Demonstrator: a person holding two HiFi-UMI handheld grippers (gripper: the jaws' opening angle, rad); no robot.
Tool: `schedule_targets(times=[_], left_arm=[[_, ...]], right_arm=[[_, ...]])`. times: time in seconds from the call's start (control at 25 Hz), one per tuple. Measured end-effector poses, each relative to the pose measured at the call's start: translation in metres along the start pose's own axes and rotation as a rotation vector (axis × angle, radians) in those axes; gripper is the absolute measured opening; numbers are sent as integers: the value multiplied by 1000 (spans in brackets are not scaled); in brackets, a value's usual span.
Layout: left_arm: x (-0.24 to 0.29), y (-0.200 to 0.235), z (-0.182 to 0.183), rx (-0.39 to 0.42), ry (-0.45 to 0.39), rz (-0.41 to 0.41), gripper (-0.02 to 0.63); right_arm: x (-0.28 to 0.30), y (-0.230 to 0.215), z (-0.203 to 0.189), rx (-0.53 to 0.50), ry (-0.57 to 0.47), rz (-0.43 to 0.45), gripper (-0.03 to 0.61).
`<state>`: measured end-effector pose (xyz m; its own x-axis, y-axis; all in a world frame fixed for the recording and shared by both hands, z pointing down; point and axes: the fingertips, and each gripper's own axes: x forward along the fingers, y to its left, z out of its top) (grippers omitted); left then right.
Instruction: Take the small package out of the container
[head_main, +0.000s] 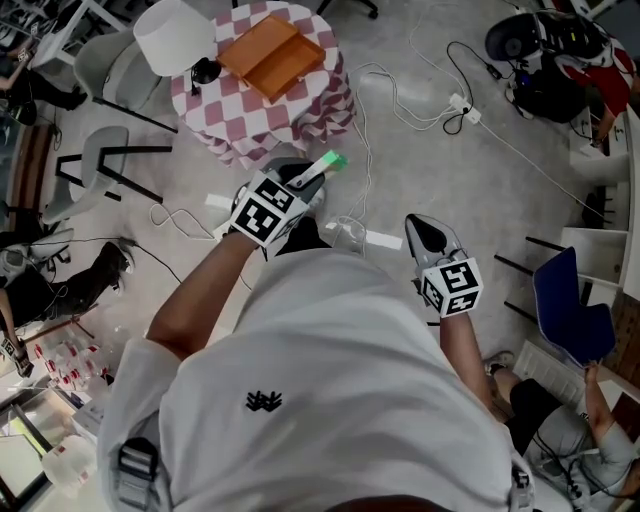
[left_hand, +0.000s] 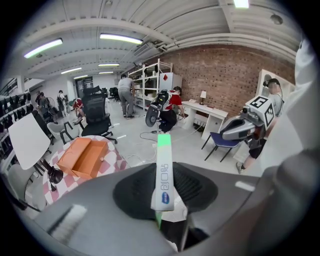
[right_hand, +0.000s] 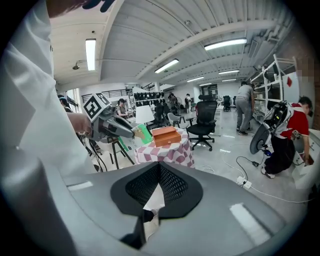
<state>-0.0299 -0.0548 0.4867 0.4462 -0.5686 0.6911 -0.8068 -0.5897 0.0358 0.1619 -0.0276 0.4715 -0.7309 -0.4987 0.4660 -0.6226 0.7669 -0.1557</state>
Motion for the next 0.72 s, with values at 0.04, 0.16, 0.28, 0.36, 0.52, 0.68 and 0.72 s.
schedule_targets(times=[0.04,0.16,0.28,0.36,0.52,0.68,0.72], left_arm=[[1,0,0,-1,0,0,152],[2,1,1,-6,3,1,153],[3,2,3,-13,2,1,152],[4,4,3,-18,2,1,153],[4,10,3,-30,1,12,152],[6,16,5,-35,3,13,152],[7,18,5,-37,3,14,153]], right_arm=[[1,0,0,-2,0,0,2],[1,-2,0,-12,4,1,2],[1,-4,1,-10,7,1,1],[3,-5,0,-9,9,0,1],[9,-6,1,-12,10,7,2],[12,-10,3,-8,14,3,1],[14,-11,4,-8,14,3,2]])
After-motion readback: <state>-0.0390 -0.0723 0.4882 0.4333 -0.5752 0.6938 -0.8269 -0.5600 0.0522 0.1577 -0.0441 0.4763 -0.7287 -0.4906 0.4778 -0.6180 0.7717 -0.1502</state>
